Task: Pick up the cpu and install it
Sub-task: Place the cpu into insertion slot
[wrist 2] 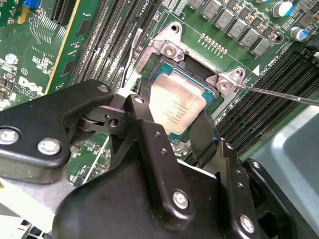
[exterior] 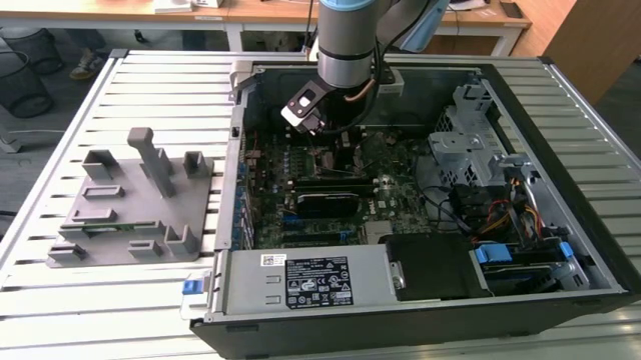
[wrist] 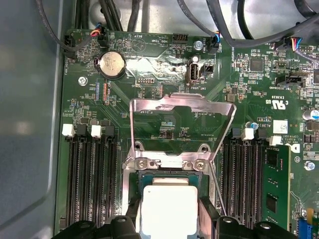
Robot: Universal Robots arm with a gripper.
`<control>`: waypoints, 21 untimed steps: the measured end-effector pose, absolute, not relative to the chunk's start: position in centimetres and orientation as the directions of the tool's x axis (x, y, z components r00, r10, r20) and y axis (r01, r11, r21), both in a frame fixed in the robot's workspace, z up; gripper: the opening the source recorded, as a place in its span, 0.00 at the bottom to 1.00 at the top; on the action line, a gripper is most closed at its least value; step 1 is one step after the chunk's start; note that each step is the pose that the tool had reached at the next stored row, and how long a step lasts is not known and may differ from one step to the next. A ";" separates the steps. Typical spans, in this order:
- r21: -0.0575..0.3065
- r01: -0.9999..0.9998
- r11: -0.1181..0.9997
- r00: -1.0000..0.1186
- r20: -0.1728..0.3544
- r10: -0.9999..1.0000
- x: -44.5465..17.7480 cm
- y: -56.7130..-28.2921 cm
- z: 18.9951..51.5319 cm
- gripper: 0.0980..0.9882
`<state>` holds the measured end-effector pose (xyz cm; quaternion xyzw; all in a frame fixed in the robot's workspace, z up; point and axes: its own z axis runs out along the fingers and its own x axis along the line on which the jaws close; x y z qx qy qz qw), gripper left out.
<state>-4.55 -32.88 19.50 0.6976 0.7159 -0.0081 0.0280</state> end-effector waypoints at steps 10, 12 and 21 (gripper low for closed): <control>0.027 0.999 0.026 -0.025 -0.051 0.998 -4.5 -32.9 20.0 0.62; 0.027 0.999 0.026 -0.025 -0.051 0.998 -4.5 -32.9 20.2 0.53; 0.027 0.999 0.026 -0.025 -0.051 0.998 -4.5 -32.9 20.7 0.21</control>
